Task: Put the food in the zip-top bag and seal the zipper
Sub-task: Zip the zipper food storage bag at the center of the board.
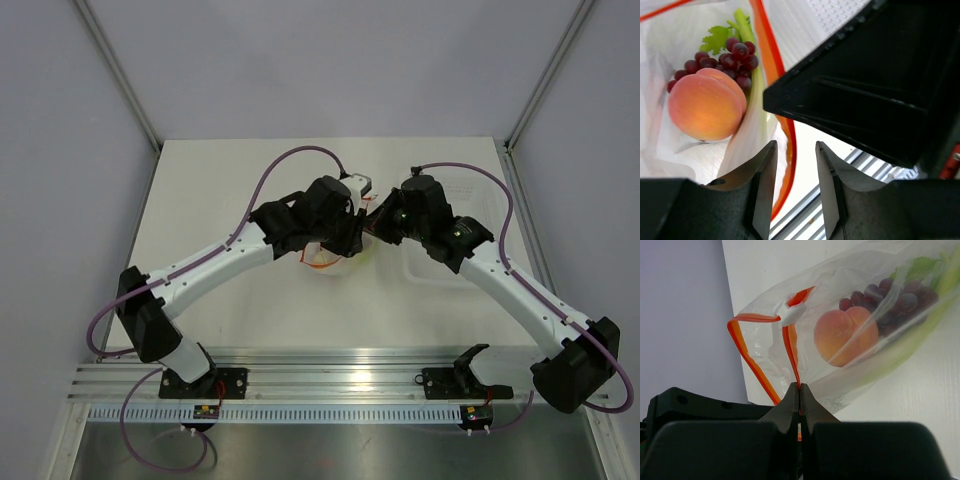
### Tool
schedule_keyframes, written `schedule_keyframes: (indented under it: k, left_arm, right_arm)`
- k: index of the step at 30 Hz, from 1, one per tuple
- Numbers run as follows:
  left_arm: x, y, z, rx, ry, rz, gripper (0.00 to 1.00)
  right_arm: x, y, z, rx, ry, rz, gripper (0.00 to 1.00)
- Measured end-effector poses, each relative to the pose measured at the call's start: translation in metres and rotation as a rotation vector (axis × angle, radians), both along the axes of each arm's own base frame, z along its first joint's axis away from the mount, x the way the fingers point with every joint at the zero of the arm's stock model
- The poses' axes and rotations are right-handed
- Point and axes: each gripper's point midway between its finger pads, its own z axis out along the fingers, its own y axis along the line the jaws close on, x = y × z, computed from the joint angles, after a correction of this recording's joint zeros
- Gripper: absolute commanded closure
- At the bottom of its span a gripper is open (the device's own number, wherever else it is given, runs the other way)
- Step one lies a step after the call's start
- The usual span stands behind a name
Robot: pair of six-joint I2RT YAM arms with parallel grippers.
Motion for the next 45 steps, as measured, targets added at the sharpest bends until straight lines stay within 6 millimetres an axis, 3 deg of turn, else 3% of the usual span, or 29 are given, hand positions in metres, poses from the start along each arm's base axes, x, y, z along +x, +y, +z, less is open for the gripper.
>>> schedule_keyframes:
  k: [3, 6, 7, 9, 10, 14, 17, 20, 24, 29, 31, 35, 45]
  left_arm:
    - [0.005, 0.003, -0.001, 0.014, -0.015, 0.025, 0.71]
    - [0.008, 0.005, -0.002, 0.023, -0.027, 0.040, 0.99]
    - [0.009, 0.005, -0.002, 0.029, -0.030, 0.039, 1.00]
    - [0.010, 0.004, -0.003, 0.034, -0.034, 0.033, 1.00]
    - [0.010, 0.004, -0.003, 0.035, -0.033, 0.028, 1.00]
    - [0.015, 0.006, -0.004, -0.001, -0.010, 0.006, 1.00]
    - [0.021, 0.019, -0.010, -0.038, 0.037, 0.006, 1.00]
    - [0.026, 0.028, -0.012, -0.067, 0.066, 0.005, 1.00]
    - [0.023, 0.027, -0.006, -0.112, 0.080, -0.041, 1.00]
    - [0.014, 0.030, -0.006, -0.147, 0.097, -0.097, 1.00]
    - [0.012, 0.034, -0.007, -0.153, 0.104, -0.104, 1.00]
    - [0.009, 0.042, -0.002, -0.169, 0.101, -0.117, 1.00]
    - [0.000, 0.054, 0.004, -0.175, 0.073, -0.176, 1.00]
  right_arm:
    - [-0.001, 0.001, 0.000, 0.003, 0.002, 0.002, 1.00]
    - [-0.001, 0.001, 0.000, 0.004, 0.003, 0.003, 1.00]
    - [-0.001, 0.001, 0.000, 0.004, 0.003, 0.003, 0.99]
    - [-0.001, 0.001, 0.000, 0.000, -0.002, 0.006, 0.88]
    - [-0.001, 0.001, 0.000, -0.005, -0.005, 0.010, 0.72]
    - [-0.005, 0.000, 0.005, -0.023, -0.040, 0.047, 0.42]
    - [-0.009, -0.004, 0.017, -0.043, -0.096, 0.074, 0.35]
    - [-0.014, -0.011, 0.036, -0.068, -0.176, 0.107, 0.32]
    - [-0.023, -0.022, 0.058, -0.135, -0.307, 0.164, 0.27]
    - [-0.025, -0.041, 0.068, -0.298, -0.511, 0.231, 0.17]
    - [-0.027, -0.050, 0.058, -0.375, -0.607, 0.264, 0.13]
    - [-0.029, -0.065, 0.027, -0.532, -0.681, 0.334, 0.18]
    - [0.001, -0.049, 0.003, -0.700, -0.813, 0.571, 0.19]
